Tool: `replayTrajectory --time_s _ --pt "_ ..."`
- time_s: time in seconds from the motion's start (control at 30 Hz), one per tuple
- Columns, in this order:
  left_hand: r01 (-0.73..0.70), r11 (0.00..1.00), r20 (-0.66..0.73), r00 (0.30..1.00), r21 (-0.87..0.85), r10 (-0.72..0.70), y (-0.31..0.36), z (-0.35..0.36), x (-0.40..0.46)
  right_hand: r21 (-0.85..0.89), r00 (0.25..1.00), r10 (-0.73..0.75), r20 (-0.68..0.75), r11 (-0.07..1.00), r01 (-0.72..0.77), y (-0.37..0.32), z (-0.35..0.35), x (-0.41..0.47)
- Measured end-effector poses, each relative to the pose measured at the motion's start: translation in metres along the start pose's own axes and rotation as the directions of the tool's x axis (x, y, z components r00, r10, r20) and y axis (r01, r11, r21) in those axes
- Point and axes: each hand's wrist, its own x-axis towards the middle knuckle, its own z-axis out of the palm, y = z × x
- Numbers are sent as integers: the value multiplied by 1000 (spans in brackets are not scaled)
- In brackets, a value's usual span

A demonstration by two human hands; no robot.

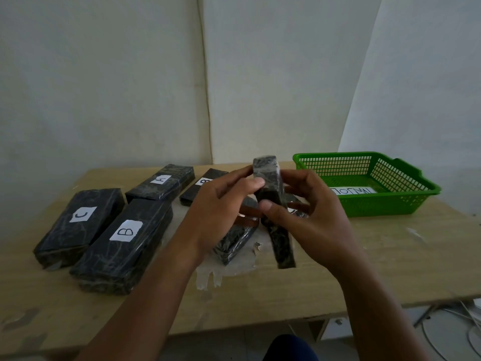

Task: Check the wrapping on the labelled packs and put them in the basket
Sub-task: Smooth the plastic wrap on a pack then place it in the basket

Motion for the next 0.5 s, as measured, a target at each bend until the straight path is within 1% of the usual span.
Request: replayTrajectory --time_s 0.07,0.13,0.23,0.37,0.5 --pt "-68 994 48 997 88 63 -7 -5 0 117 1000 14 18 993 -16 0 -1 0" --pt "-129 976 63 991 174 119 -13 -10 1 161 998 4 68 987 -15 1 -2 -2" --pt "-218 960 72 975 176 208 -18 -13 -1 125 994 -43 96 992 31 1 -1 -4" --pt "-297 933 42 955 205 295 -19 -8 -4 105 994 -91 65 991 84 -1 -1 -3" --pt "-342 918 21 938 200 345 -19 -5 -5 122 990 -138 41 984 132 -2 1 -4"
